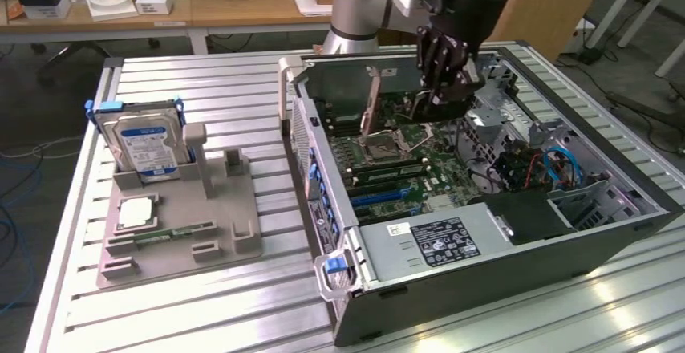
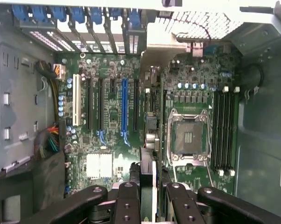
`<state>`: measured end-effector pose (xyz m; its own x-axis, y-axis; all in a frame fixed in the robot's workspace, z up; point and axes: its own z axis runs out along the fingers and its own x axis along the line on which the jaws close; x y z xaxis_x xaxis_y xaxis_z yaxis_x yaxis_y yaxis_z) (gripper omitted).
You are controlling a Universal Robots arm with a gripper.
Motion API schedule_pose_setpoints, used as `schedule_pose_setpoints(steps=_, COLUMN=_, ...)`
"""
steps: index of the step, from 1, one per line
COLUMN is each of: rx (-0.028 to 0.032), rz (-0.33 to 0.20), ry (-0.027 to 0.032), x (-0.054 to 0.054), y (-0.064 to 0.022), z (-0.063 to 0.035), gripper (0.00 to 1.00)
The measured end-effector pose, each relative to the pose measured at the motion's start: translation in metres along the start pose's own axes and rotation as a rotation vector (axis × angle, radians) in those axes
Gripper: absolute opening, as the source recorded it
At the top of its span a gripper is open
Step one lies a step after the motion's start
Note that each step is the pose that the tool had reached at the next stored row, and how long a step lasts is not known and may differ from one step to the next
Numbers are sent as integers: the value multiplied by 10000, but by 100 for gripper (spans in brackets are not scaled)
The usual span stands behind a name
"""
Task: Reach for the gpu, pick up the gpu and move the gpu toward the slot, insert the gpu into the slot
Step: 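Insert the gpu into the slot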
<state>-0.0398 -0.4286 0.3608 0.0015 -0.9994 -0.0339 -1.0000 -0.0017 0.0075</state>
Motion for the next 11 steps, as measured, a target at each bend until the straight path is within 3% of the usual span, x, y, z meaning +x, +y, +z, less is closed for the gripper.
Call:
schedule_pose_setpoints(steps=8, rx=1, rz=1, ry=-2, x=112, y=40, z=1, gripper=27)
schedule_pose_setpoints(steps=11, rx=1, rz=0, ry=-2, x=117, y=91, z=17, gripper=27)
